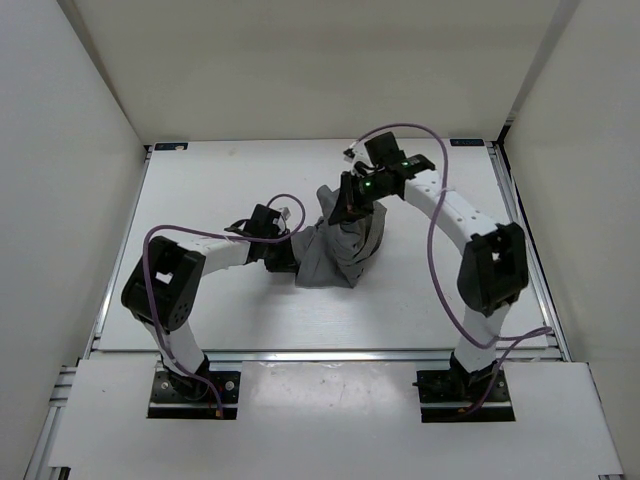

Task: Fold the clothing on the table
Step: Fold the skirt

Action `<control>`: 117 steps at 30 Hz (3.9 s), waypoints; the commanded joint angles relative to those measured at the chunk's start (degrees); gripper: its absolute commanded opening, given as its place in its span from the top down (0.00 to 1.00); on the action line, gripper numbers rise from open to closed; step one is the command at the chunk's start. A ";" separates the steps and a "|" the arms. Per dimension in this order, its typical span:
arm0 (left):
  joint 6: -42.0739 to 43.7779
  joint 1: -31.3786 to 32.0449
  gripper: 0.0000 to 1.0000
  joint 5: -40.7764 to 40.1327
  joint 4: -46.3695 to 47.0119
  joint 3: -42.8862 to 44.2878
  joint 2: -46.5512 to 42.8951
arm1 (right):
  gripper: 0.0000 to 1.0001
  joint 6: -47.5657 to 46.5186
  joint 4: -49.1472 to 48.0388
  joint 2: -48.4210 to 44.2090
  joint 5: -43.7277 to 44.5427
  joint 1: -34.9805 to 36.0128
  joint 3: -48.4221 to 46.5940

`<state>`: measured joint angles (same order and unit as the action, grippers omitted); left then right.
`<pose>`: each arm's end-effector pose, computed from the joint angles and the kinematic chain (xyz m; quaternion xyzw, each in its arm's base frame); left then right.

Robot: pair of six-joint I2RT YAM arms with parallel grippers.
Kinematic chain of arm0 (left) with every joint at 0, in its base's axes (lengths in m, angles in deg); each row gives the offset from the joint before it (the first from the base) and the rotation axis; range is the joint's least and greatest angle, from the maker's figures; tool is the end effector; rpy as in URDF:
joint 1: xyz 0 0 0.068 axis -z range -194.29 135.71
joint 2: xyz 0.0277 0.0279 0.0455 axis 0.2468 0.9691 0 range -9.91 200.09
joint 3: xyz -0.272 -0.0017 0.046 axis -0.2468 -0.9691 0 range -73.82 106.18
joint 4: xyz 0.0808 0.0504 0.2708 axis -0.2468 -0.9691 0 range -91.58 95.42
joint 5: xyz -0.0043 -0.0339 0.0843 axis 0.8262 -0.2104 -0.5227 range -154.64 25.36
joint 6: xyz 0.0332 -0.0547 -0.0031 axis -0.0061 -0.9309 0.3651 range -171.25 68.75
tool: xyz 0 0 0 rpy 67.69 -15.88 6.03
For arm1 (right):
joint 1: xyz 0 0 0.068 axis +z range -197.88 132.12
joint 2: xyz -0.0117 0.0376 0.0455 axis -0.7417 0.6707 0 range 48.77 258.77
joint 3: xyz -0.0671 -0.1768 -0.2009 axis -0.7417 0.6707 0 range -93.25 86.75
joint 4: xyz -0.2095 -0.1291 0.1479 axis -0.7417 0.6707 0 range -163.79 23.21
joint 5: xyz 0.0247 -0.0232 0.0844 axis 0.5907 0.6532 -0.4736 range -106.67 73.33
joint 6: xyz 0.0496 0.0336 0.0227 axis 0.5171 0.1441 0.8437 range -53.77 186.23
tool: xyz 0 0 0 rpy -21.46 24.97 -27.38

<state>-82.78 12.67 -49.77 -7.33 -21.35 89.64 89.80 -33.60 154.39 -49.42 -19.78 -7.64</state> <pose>0.3104 -0.1722 0.1130 -0.0046 0.9580 -0.2351 0.1641 0.3781 0.2323 0.2862 -0.1288 0.9012 0.3776 0.1693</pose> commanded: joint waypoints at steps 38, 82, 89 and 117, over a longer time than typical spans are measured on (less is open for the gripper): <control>-0.28 -11.05 0.93 9.65 -15.90 3.80 -25.71 | 0.46 -0.90 -0.74 3.63 2.05 0.02 3.69; -4.77 -7.19 0.94 5.16 -4.21 -16.44 -23.18 | 0.71 2.88 -13.47 -8.24 9.03 -11.66 29.61; -10.65 -7.89 0.90 11.32 3.70 -12.75 -20.89 | 0.57 1.21 -5.57 -14.74 25.43 -9.11 26.02; -10.84 2.13 0.94 4.73 12.14 -12.31 -3.84 | 0.61 4.81 -30.93 -2.36 -5.46 -18.16 39.10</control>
<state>-96.27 13.88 -41.79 4.39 -34.00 84.64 93.30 -55.22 150.63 -46.89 -36.74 30.37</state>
